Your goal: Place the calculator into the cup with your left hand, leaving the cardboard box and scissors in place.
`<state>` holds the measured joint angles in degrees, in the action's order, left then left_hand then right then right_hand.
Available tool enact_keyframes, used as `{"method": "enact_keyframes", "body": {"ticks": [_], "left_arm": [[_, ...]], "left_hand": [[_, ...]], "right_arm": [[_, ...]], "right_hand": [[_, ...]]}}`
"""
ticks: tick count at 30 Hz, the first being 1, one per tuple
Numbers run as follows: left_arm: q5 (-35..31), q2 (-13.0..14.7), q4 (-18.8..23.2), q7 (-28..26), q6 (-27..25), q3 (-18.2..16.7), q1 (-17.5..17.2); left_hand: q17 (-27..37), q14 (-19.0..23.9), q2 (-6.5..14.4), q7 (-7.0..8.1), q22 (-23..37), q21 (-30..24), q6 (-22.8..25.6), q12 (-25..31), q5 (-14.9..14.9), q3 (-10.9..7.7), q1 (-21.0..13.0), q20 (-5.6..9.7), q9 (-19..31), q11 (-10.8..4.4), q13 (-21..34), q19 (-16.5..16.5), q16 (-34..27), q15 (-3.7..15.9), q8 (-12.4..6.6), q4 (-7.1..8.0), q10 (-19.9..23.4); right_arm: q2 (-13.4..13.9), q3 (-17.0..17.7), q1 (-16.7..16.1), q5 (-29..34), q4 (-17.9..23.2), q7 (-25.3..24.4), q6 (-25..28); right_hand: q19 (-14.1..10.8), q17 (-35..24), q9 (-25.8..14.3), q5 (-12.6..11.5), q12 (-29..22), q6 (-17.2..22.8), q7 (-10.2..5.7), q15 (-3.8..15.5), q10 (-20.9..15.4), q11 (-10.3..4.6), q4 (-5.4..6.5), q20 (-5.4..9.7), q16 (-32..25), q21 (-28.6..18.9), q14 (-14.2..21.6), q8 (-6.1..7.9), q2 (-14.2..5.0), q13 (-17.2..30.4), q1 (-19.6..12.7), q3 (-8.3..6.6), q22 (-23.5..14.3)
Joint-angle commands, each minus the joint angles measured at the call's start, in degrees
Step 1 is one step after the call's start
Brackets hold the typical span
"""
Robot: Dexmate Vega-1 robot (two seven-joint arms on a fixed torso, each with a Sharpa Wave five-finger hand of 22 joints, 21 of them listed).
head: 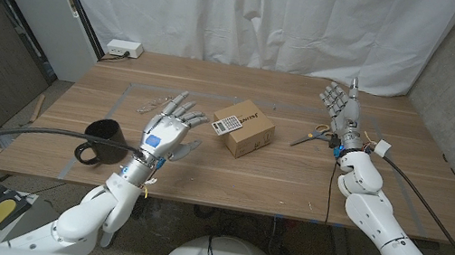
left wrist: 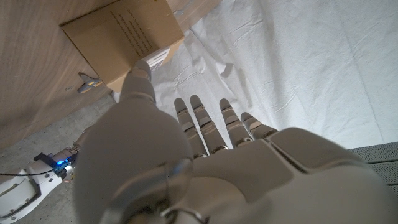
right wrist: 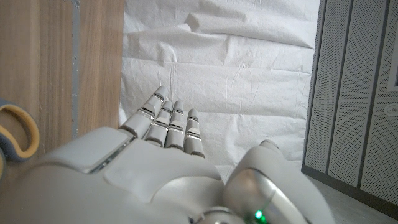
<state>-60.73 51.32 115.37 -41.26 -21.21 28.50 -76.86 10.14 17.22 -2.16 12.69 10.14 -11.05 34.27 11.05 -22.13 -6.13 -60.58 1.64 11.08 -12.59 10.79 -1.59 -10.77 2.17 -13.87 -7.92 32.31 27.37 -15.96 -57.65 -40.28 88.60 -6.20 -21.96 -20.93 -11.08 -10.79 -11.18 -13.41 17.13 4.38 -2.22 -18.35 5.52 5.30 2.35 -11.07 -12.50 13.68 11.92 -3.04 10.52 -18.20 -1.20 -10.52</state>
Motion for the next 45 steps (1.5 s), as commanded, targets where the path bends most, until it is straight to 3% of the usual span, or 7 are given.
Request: {"method": "enact_keyframes", "body": {"ticks": [1, 12, 25, 45], "left_arm": [[1.3, -0.6, -3.1, -1.3, 0.8, 3.0, 3.2], [1.9, -3.6, -9.1, -4.2, 1.3, 6.4, 7.7], [4.0, -5.2, -12.4, -8.0, 3.7, 9.0, 11.1], [6.4, -7.4, -16.7, -11.0, 4.5, 11.5, 14.7]], "left_hand": [[0.1, 0.6, -0.1, -0.06, 0.0, -0.6, 0.6, 0.3, 0.0, -0.08, -0.8, 0.19, 0.3, 0.13, 0.2, 0.3, -0.2, 9.38, -0.35, 0.23, 0.7], [0.1, 0.8, 0.0, -0.06, 0.0, -0.6, 1.0, 0.3, 0.0, -0.06, -1.0, 0.30, 0.3, 0.14, 0.2, 0.4, -0.3, 9.36, -0.46, 0.31, 1.0], [0.2, 1.4, 0.4, -0.06, 0.1, -0.6, 2.1, 0.4, 0.1, 0.06, -0.9, 0.62, 0.4, 0.14, 0.2, 0.6, -0.4, 9.32, -0.81, 0.74, 1.8], [0.3, 0.9, 0.5, 0.01, 0.2, -0.6, 0.4, -0.4, 0.1, 0.23, -1.4, -0.21, 0.3, 0.11, 0.1, 0.8, 0.0, 9.55, 0.11, 0.82, -0.1]], "right_arm": [[0.1, 0.3, -0.1, -0.2, 0.0, 0.0, 0.0], [0.5, 0.6, 0.0, -0.6, 0.2, 0.2, 0.4], [1.0, 1.1, -1.0, -0.8, 1.0, -0.3, 0.7], [0.5, 0.7, -1.5, -0.9, 0.9, -0.8, 1.0]], "right_hand": [[-0.6, -0.1, -0.3, -0.3, -0.5, 0.3, -0.09, 0.05, -0.6, 0.08, 0.02, -0.01, -0.5, 0.1, 0.3, 0.06, 0.28, 0.3, 0.6, 0.38, -0.2], [-0.6, 0.0, -0.3, -0.4, -0.4, 0.5, -0.12, 0.05, -0.5, 0.07, 0.19, -0.05, -0.4, 0.1, 0.3, 0.04, 0.23, 0.3, 1.0, 0.56, -0.2], [-0.7, 0.0, -0.3, -0.5, -0.4, 0.8, -0.09, 0.06, -0.6, 0.09, 0.26, -0.03, -0.3, 0.2, 0.3, 0.09, 0.11, 0.3, 1.3, 0.66, -0.2], [-0.7, 0.1, -0.3, -0.7, -0.3, 0.8, -0.20, 0.01, -0.7, 0.16, 0.24, -0.07, -0.2, 0.3, 0.4, -0.01, 0.09, 0.3, 1.4, 0.81, -0.2]]}}
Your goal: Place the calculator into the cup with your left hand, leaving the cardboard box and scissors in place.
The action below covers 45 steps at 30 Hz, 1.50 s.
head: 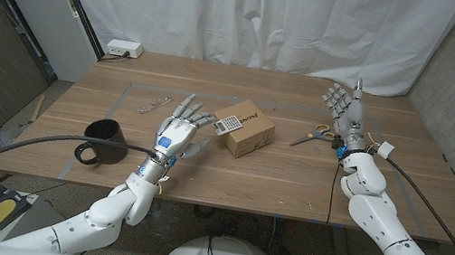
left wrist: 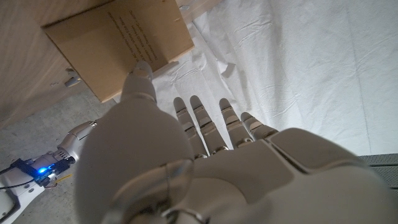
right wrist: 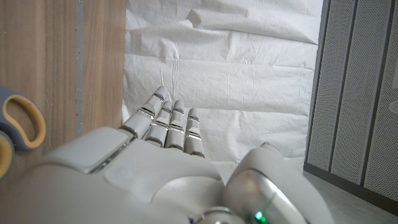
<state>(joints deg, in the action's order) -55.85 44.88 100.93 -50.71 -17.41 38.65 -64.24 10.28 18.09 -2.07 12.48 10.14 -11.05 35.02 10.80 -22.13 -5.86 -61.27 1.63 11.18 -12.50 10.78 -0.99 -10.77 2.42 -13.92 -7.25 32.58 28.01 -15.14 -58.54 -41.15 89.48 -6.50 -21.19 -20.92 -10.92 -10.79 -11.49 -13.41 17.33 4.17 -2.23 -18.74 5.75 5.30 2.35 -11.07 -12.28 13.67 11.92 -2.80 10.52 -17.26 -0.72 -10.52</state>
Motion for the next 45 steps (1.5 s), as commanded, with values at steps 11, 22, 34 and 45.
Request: {"method": "enact_keyframes", "body": {"ticks": [11, 22, 34, 45], "left_arm": [[2.4, -1.3, -4.0, -1.3, 2.4, 2.7, 4.3], [4.0, -2.1, -6.3, -2.6, 5.3, 3.8, 6.0], [5.6, -3.1, -9.3, -3.1, 9.1, 4.9, 8.4], [6.5, -4.9, -13.0, -4.5, 12.5, 6.4, 10.9]], "left_hand": [[0.2, 0.2, 0.8, 0.18, 0.2, -0.6, -0.1, 0.0, 0.0, -0.18, -1.0, -0.05, 0.2, 0.01, 0.2, 0.3, -0.1, 9.20, 0.11, 0.24, -0.3], [0.1, 0.5, 1.1, 0.14, 0.2, -0.7, 0.7, 0.2, -0.1, -0.24, -1.3, -0.07, 0.3, 0.00, 0.2, 0.7, -0.2, 9.14, -0.20, 0.32, 0.3], [0.2, 1.5, 1.6, 0.15, 0.2, -0.9, 2.4, 0.6, 0.0, -0.25, -1.5, -0.17, 0.4, 0.02, 0.3, 1.5, -0.5, 9.01, -0.83, 0.56, 1.7], [0.1, 3.8, 2.5, 0.16, 0.2, -1.0, 6.6, 1.0, 0.5, -0.31, -2.4, -0.29, 0.4, 0.01, 0.3, 2.9, -0.7, 8.98, -2.21, 0.74, 5.2]], "right_arm": [[-0.1, 0.1, -1.2, 0.0, 0.4, -1.0, 0.0], [-0.2, 0.2, -1.4, 0.3, 0.6, -1.5, 0.0], [-0.4, 0.0, -1.1, 0.4, 0.3, -1.5, 0.1], [-0.6, 0.2, -1.5, 0.6, 0.6, -2.2, -0.3]], "right_hand": [[-0.7, 0.0, -0.3, -0.5, -0.2, 0.6, -0.08, 0.08, -0.3, -0.13, 0.17, -0.08, -0.1, 0.1, 0.4, -0.05, -0.17, 0.3, 0.4, 0.38, -0.2], [-0.8, 0.0, -0.3, -0.5, -0.1, 0.8, -0.09, 0.09, -0.3, -0.07, 0.10, -0.06, -0.1, 0.1, 0.5, -0.04, -0.19, 0.3, 0.4, 0.42, -0.2], [-0.8, 0.0, -0.3, -0.6, -0.1, 0.9, -0.09, 0.01, -0.4, -0.10, 0.04, -0.09, -0.1, 0.1, 0.5, -0.03, -0.20, 0.3, 0.4, 0.46, -0.2], [-0.8, 0.0, -0.3, -0.6, -0.1, 1.0, -0.11, 0.10, -0.4, -0.19, -0.02, -0.11, 0.0, 0.2, 0.6, -0.03, -0.23, 0.3, 0.4, 0.50, -0.2]]}}
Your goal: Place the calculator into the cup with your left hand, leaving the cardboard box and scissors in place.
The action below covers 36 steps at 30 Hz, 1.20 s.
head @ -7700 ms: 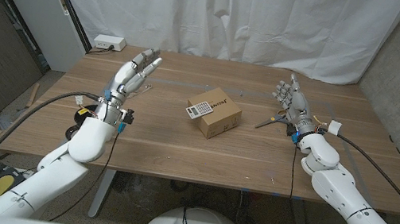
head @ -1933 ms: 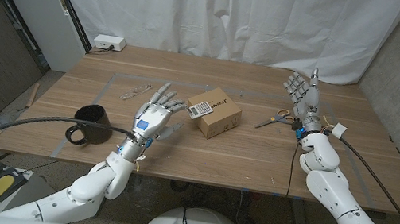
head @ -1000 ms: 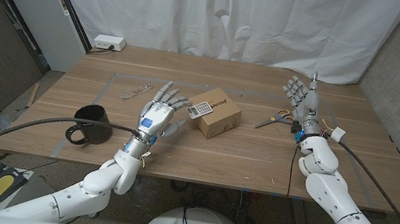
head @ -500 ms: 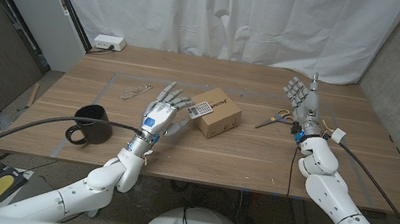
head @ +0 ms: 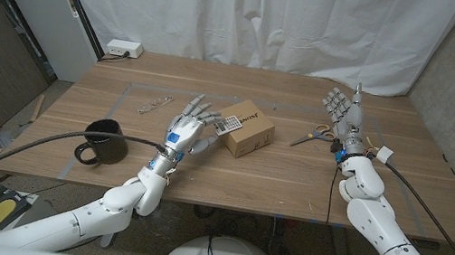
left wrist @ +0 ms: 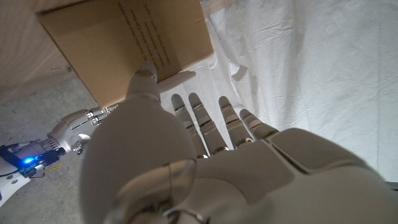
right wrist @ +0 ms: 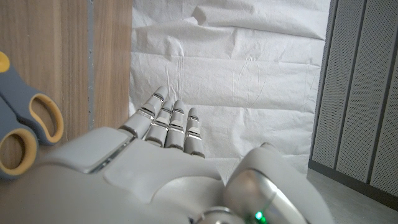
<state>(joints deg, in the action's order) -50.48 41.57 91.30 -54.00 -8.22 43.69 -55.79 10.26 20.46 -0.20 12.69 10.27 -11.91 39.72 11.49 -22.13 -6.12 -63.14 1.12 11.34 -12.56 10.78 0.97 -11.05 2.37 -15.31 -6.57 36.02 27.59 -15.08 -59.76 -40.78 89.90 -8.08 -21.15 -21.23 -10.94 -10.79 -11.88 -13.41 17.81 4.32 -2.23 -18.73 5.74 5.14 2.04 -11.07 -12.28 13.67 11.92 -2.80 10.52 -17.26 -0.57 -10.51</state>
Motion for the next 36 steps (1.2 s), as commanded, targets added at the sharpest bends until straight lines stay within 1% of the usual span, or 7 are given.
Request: {"method": "enact_keyframes", "body": {"ticks": [1, 3, 10, 14, 20, 30, 36], "left_arm": [[1.2, -1.8, -3.9, -1.6, 3.8, 1.5, 2.8], [1.3, -2.0, -4.4, -1.8, 4.0, 1.7, 3.1], [1.8, -2.7, -5.8, -3.4, 4.7, 2.0, 3.6], [1.9, -2.9, -6.4, -4.4, 4.6, 2.0, 3.7], [2.0, -3.1, -6.9, -5.9, 4.7, 2.2, 3.9], [1.8, -3.6, -6.7, -8.5, 3.7, 1.9, 4.0], [3.9, -4.0, -4.4, -7.5, 1.9, 0.6, 2.8]], "left_hand": [[0.2, 1.7, 0.9, -0.05, 0.1, -0.2, 2.2, 0.4, 0.6, -0.11, -0.5, 0.30, 0.2, 0.07, 0.3, 1.2, -0.5, 9.02, -0.91, 0.12, 2.1], [0.1, 2.6, 1.2, -0.07, 0.1, -0.2, 4.6, 0.6, 1.0, -0.21, -1.1, 0.50, 0.3, 0.06, 0.3, 1.7, -0.5, 9.08, -1.72, 0.05, 4.4], [0.2, 4.8, 2.3, -0.11, 0.0, -0.3, 8.4, 0.7, 1.8, -0.59, -2.0, 1.14, 0.2, -0.01, 0.3, 3.0, -0.6, 8.98, -2.88, 0.14, 8.0], [0.2, 6.4, 3.1, -0.19, 0.0, -0.3, 11.2, 0.8, 2.7, -0.84, -2.4, 1.15, 0.1, -0.03, 0.2, 3.7, -0.7, 8.85, -3.73, 0.27, 10.6], [0.2, 9.2, 4.1, -0.14, 0.0, -0.4, 14.9, 0.7, 4.4, -1.15, -2.8, 2.09, 0.0, -0.04, 0.2, 5.5, -0.8, 8.89, -4.74, 0.53, 14.5], [0.1, 14.0, 4.8, -0.64, 0.0, -0.5, 21.8, 0.4, 7.4, -1.23, -3.2, 3.59, 0.0, -0.10, 0.1, 8.1, -0.6, 9.31, -7.27, 0.81, 21.0], [0.1, 15.5, 5.4, -0.79, 0.0, -0.6, 23.9, 0.3, 8.3, -1.48, -3.2, 2.78, -0.3, -0.04, 0.1, 9.1, -0.6, 9.31, -7.81, 1.08, 23.1]], "right_arm": [[-0.2, 0.1, -0.3, 0.4, 0.2, -0.8, -0.4], [-0.3, 0.1, -0.3, 0.4, 0.2, -0.9, -0.4], [-0.5, 0.0, -0.4, 0.6, 0.1, -1.2, -0.4], [-0.5, -0.1, -0.3, 0.8, 0.0, -1.3, -0.4], [-0.7, -0.1, -0.2, 0.8, -0.3, -1.3, -0.7], [-0.9, -0.2, 0.1, 0.6, -0.8, -0.6, -1.1], [-1.0, -0.3, 0.2, 0.6, -0.9, -0.3, -1.4]], "right_hand": [[-0.5, 0.1, -0.3, -0.3, -0.1, 0.5, -0.25, 0.10, -0.4, -0.19, 0.14, 0.20, 0.0, 0.2, 0.6, -0.05, -0.23, 0.3, 0.4, 0.35, -0.2], [-0.5, 0.1, -0.3, -0.3, 0.0, 0.5, -0.26, 0.10, -0.4, -0.22, 0.13, 0.21, 0.0, 0.2, 0.6, -0.05, -0.24, 0.3, 0.4, 0.36, -0.2], [-0.6, 0.1, -0.3, -0.3, 0.0, 0.6, -0.29, 0.03, -0.5, -0.18, 0.10, 0.20, 0.0, 0.2, 0.6, -0.05, -0.24, 0.3, 0.4, 0.39, -0.2], [-0.6, 0.1, -0.3, -0.3, 0.0, 0.6, -0.34, 0.05, -0.5, -0.20, 0.09, 0.21, -0.1, 0.2, 0.7, -0.06, -0.24, 0.3, 0.4, 0.42, -0.2], [-0.6, 0.1, -0.3, -0.3, 0.0, 0.7, -0.35, 0.03, -0.5, -0.23, 0.07, 0.19, 0.0, 0.2, 0.7, -0.07, -0.24, 0.3, 0.4, 0.46, -0.2], [-0.6, 0.1, -0.3, -0.4, 0.0, 0.7, -0.39, 0.04, -0.6, -0.18, 0.04, 0.17, 0.0, 0.2, 0.8, -0.09, -0.25, 0.3, 0.5, 0.53, -0.2], [-0.6, 0.1, -0.3, -0.4, 0.0, 0.7, -0.41, 0.03, -0.6, -0.20, 0.03, 0.16, 0.0, 0.2, 0.8, -0.11, -0.25, 0.3, 0.5, 0.56, -0.2]]}}
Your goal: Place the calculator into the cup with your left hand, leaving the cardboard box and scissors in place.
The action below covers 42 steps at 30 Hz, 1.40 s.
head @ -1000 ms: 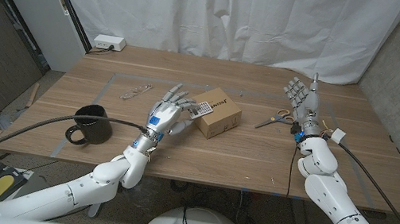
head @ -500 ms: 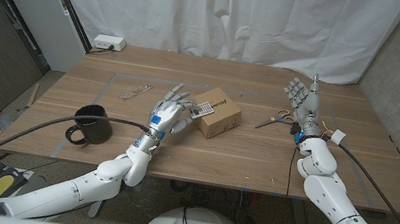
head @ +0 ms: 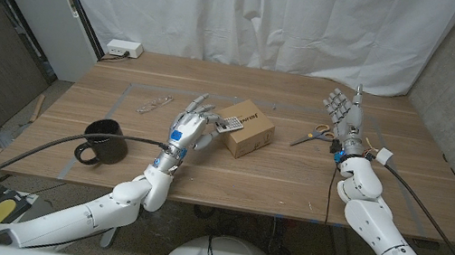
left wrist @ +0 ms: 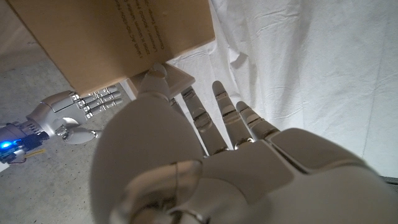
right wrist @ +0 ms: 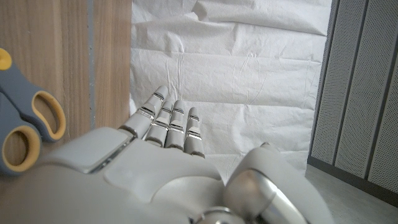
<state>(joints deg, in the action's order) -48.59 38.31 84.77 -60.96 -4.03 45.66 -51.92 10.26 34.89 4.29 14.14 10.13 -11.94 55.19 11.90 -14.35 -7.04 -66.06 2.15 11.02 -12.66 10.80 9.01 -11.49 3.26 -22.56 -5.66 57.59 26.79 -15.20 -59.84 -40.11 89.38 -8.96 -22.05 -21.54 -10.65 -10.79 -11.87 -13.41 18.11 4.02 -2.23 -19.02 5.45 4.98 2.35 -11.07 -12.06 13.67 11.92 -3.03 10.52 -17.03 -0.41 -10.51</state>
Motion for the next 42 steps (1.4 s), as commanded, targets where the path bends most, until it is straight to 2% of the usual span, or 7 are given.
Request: {"method": "enact_keyframes", "body": {"ticks": [1, 10, 11, 17, 24, 38, 42], "left_arm": [[2.0, -0.9, 2.2, -0.7, -2.4, -1.5, -1.2], [1.3, -1.1, 2.9, -1.7, -3.8, -1.8, -1.4], [1.3, -1.0, 2.9, -1.9, -3.8, -1.8, -1.4], [1.7, -1.1, 3.3, -2.2, -4.0, -2.1, -1.6], [2.2, -1.5, 3.8, -2.1, -4.3, -2.5, -1.6], [3.0, -0.9, 7.0, 0.0, -6.0, -3.8, -3.2], [2.7, 0.0, 9.3, 1.4, -7.7, -4.5, -4.4]], "left_hand": [[0.1, 1.1, 1.0, -2.24, 0.2, -0.5, 8.6, -0.1, 0.6, -0.61, -0.3, 1.68, 0.0, 0.07, 0.1, 1.2, -0.1, 8.43, -0.56, 0.18, 1.7], [0.1, 2.9, 1.7, -2.53, 0.2, -0.6, 10.4, -0.2, 1.5, -1.19, -0.7, 1.91, -0.4, 0.06, 0.0, 2.2, -0.1, 8.42, -0.65, 0.25, 3.8], [0.0, 3.3, 1.8, -2.92, 0.1, -0.5, 10.7, -0.2, 1.7, -1.27, -0.6, 1.87, -0.7, 0.06, 0.0, 2.3, -0.1, 8.37, -0.48, 0.33, 4.1], [0.0, 3.6, 1.7, -2.89, 0.2, -0.4, 11.3, -0.4, 1.9, -1.40, -0.8, 1.59, -0.8, 0.08, 0.0, 2.4, 0.1, 8.41, -0.40, 0.28, 4.5], [0.0, 3.9, 1.7, -3.27, 0.2, -0.4, 11.7, -0.5, 2.0, -1.49, -0.9, 1.24, -1.1, 0.11, 0.0, 2.5, 0.2, 8.36, -0.10, 0.29, 4.8], [0.0, 4.6, 1.7, -3.29, 0.1, -0.3, 12.9, -0.6, 2.2, -1.69, -1.1, 1.47, -1.3, 0.10, 0.0, 2.8, 0.2, 8.20, 0.25, 0.23, 5.6], [0.0, 4.9, 1.5, -3.28, 0.1, -0.2, 13.0, -0.7, 2.3, -1.67, -1.1, 1.47, -1.4, 0.10, 0.0, 2.8, 0.3, 8.13, 0.52, 0.26, 5.9]], "right_arm": [[-0.2, -0.2, 0.3, -0.1, -0.4, 0.6, -0.5], [-0.2, -0.2, 0.2, -0.1, -0.5, 1.0, -0.8], [-0.2, -0.2, 0.2, -0.2, -0.5, 1.1, -0.8], [0.2, -0.5, 0.5, -0.5, -1.2, 3.3, -1.5], [0.7, -0.3, 0.4, -0.4, -0.6, 3.1, -1.1], [1.4, 0.1, -0.4, -0.9, 0.9, 2.3, 0.3], [1.2, 0.1, -0.3, -1.1, 0.7, 2.4, 0.1]], "right_hand": [[-0.3, -0.2, -0.3, -0.4, 0.0, 0.4, -0.11, 0.08, -0.3, 0.05, 0.18, -0.17, 0.0, 0.0, 0.8, -0.11, -0.02, 0.3, 0.3, 0.41, -0.2], [-0.3, -0.2, -0.3, -0.4, 0.1, 0.4, -0.13, 0.01, -0.3, 0.08, 0.15, -0.19, 0.0, 0.0, 0.8, -0.15, -0.04, 0.3, 0.3, 0.45, -0.2], [-0.3, -0.2, -0.3, -0.4, 0.1, 0.4, -0.13, -0.02, -0.3, 0.07, 0.15, -0.19, 0.0, 0.1, 0.8, -0.15, -0.04, 0.3, 0.3, 0.45, -0.2], [0.2, -0.2, -0.3, -0.4, 0.1, 0.3, -0.17, 0.08, -0.3, -0.05, 0.06, -0.27, 0.0, 0.3, 0.8, -0.20, 0.16, 0.3, 0.3, 0.58, -0.2], [0.6, -0.2, -0.3, -0.5, 0.3, 0.2, -0.25, 0.09, -0.1, 0.07, -0.09, -0.31, 0.2, 0.4, 0.5, -0.26, 0.49, 0.4, 0.2, 0.74, -0.2], [0.7, -0.1, -0.3, -0.5, 0.3, 0.2, -0.16, 0.03, 0.0, 0.04, -0.25, -0.31, 0.2, 0.5, 0.5, -0.28, 0.70, 0.4, 0.1, 0.88, -0.2], [0.7, -0.1, -0.3, -0.6, 0.4, 0.2, -0.06, 0.01, 0.2, 0.05, -0.28, -0.30, 0.2, 0.5, 0.4, -0.30, 0.66, 0.4, 0.1, 0.88, -0.2]]}}
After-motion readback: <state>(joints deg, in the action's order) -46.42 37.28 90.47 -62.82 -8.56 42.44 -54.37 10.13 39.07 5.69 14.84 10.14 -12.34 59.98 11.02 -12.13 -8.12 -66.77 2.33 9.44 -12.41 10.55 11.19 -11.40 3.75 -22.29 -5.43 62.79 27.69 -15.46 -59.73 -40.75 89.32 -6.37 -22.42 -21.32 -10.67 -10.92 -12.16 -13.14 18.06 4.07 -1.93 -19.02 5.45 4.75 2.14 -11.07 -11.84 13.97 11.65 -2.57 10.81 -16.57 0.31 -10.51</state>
